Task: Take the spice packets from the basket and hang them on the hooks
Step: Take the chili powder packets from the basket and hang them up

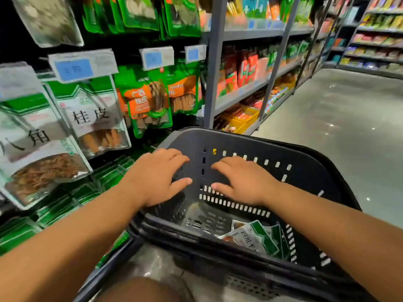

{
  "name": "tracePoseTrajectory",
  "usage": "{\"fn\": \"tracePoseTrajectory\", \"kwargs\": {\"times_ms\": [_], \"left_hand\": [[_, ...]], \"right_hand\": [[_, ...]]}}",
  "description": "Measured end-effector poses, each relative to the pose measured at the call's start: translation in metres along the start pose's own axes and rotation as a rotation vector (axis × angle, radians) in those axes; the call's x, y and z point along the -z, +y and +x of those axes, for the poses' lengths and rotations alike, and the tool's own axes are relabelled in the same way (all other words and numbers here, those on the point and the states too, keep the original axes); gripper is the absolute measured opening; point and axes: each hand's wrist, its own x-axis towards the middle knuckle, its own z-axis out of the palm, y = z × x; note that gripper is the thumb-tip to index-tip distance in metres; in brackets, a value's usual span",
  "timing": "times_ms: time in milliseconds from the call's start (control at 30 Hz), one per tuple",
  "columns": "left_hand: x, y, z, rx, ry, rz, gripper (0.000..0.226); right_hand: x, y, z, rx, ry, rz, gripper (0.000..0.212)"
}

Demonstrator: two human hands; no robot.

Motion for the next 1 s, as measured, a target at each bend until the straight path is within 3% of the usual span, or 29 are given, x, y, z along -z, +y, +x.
{"fn": "tracePoseTrajectory", "kwargs": {"times_ms": [100,333,467,567,733,800,867,1000], "left_hand": [[-0.018,0.013,0.038,-0.068,-0.104,0.039,0.088],[-0.049,0.048,0.107,-0.260,-0.322,0.045,0.067],[-0.070,0.054,0.123,-0.270,-0.370,0.001,0.064],[-0.094,0.055,0.121,-0.228,-0.410,-0.076,0.061],[-0.126,0.052,0.115,-0.140,-0.419,-0.322,0.076],[-0.134,0.053,0.109,-0.112,-0.413,-0.376,0.079],[-0.138,0.058,0.098,-0.072,-0.415,-0.450,0.070],[-0.144,0.065,0.083,-0.045,-0.442,-0.483,0.054]], "right_hand": [[-0.021,0.025,0.006,-0.021,-0.088,0.011,0.061],[-0.089,0.075,0.017,-0.067,-0.359,0.027,0.061],[-0.134,0.103,0.027,-0.179,-0.564,0.225,0.057],[-0.161,0.125,0.026,-0.343,-0.672,0.375,0.068],[-0.215,0.143,0.008,-0.561,-0.676,0.452,0.092],[-0.230,0.141,-0.006,-0.648,-0.672,0.486,0.088],[-0.242,0.139,-0.022,-0.728,-0.642,0.553,0.081],[-0.247,0.133,-0.039,-0.866,-0.542,0.674,0.101]]}}
